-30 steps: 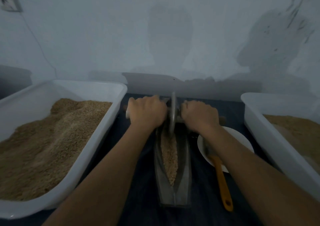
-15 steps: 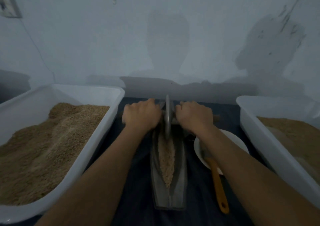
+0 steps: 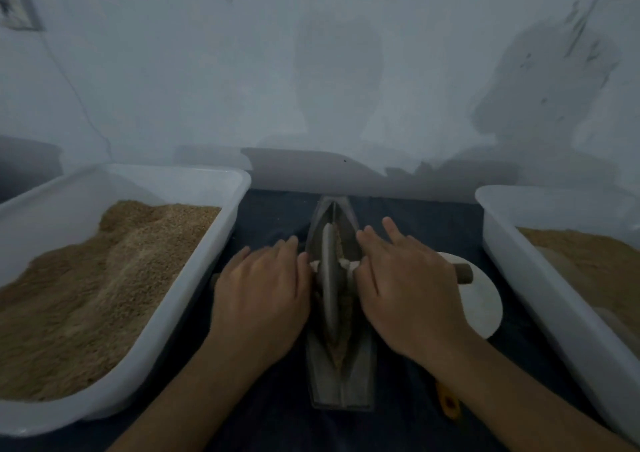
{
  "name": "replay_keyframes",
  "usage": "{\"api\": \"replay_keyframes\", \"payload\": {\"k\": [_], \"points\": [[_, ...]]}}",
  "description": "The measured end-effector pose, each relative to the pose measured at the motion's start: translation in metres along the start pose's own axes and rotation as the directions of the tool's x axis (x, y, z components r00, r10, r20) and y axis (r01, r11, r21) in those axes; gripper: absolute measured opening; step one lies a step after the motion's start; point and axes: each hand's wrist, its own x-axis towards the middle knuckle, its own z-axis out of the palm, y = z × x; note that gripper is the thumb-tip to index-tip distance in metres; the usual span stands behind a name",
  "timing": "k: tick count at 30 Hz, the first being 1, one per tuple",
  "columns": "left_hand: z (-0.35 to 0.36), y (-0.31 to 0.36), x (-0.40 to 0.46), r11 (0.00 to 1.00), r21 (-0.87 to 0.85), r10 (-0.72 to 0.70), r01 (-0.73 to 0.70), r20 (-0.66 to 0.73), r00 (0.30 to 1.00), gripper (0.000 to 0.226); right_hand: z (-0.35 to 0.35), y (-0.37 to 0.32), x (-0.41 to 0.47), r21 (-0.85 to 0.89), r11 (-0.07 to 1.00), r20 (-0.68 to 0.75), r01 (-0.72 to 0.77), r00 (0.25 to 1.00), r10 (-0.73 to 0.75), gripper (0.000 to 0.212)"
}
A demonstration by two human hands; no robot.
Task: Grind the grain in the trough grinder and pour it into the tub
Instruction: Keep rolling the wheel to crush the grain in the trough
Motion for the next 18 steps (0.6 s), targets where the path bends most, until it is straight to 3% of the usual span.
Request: {"api": "replay_keyframes", "payload": {"k": [3,7,12,16,18], "points": [[-0.002,0.0,0.008,0.999,-0.037,0.024,-0.027,-0.071,0.997,0.047,-0.001,0.004,0.002,-0.001,1.0,0.019,-0.023,1.0,0.023,0.06],[0.007,0.009,0.076,0.988,0.142,-0.065,0.059,0.042,0.997,0.039,0.02,0.015,0.069,-0.083,0.98,0.119,-0.183,0.974,0.192,0.053],[0.012,0.008,0.142,0.98,-0.039,-0.185,0.193,0.158,0.97,0.028,0.036,0.025,0.13,-0.152,0.961,0.107,-0.231,0.963,0.248,0.044],[0.02,0.006,0.097,0.991,0.12,-0.056,0.055,-0.001,0.998,0.034,0.035,0.019,0.092,-0.149,0.972,0.054,-0.184,0.98,0.194,0.049],[0.021,0.002,0.068,0.993,0.11,-0.03,0.034,-0.032,0.999,0.046,0.029,0.012,0.063,-0.145,0.98,0.017,-0.133,0.99,0.137,0.052]]}}
